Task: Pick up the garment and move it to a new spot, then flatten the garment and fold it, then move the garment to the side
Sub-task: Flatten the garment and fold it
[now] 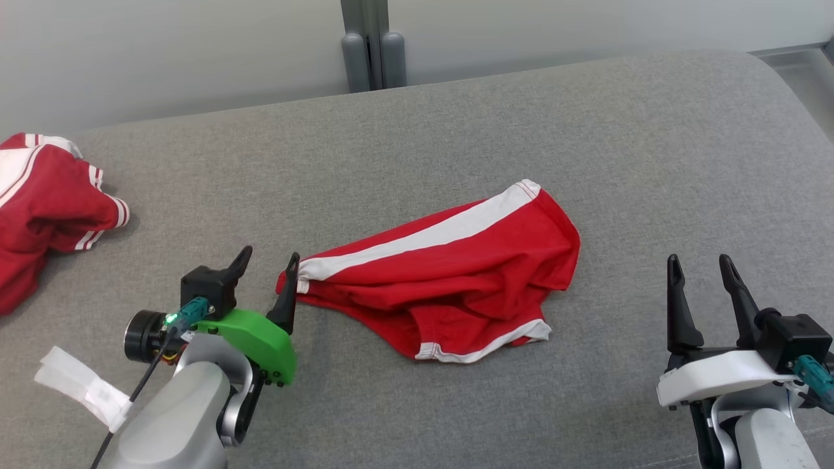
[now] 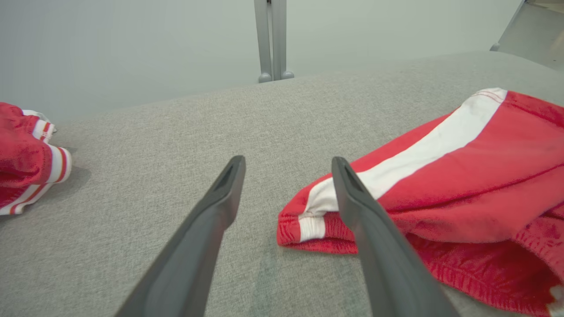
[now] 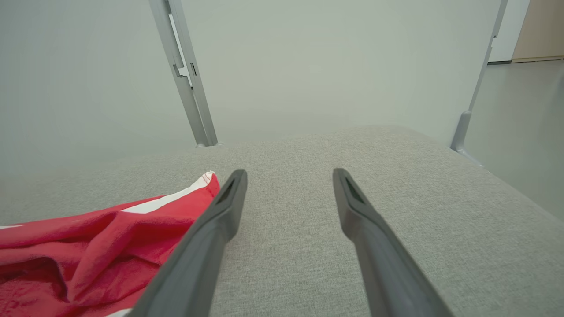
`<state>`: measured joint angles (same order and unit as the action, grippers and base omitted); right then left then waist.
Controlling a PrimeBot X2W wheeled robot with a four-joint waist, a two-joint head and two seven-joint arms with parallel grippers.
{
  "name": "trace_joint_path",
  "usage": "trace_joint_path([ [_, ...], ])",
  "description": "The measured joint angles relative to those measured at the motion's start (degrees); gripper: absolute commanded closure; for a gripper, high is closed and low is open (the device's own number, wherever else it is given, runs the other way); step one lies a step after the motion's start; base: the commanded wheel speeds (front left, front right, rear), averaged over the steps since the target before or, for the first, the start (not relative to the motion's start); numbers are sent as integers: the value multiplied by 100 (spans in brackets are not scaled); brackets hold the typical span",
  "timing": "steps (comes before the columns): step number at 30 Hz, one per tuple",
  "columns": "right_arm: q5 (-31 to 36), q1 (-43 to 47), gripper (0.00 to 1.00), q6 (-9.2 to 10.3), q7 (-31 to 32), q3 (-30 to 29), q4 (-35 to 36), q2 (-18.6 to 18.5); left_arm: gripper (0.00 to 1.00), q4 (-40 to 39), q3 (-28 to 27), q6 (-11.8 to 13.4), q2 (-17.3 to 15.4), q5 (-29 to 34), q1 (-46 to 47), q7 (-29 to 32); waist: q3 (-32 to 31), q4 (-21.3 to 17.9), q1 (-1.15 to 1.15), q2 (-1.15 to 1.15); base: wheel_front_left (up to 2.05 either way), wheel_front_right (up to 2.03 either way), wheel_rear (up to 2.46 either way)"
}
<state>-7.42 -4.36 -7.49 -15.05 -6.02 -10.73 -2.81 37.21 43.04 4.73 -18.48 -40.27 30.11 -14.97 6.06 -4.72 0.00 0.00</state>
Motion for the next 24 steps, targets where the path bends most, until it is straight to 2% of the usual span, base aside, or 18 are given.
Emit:
trace_joint_path([
  [7,110,-12,0,0,0,13,66,2,0,-1209,-1178,487,331,509,-852,-8,-142,86,0,0,0,0,0],
  [17,307,-86,0,0,0,-12,85,0,0,-1863,-2161,478,922,1217,-2035,-15,-431,137,0,0,0,0,0],
  [24,111,-27,0,0,0,544,-63,3,0,-1863,-2561,271,1189,1540,-2436,-14,-574,159,0,0,0,0,0],
])
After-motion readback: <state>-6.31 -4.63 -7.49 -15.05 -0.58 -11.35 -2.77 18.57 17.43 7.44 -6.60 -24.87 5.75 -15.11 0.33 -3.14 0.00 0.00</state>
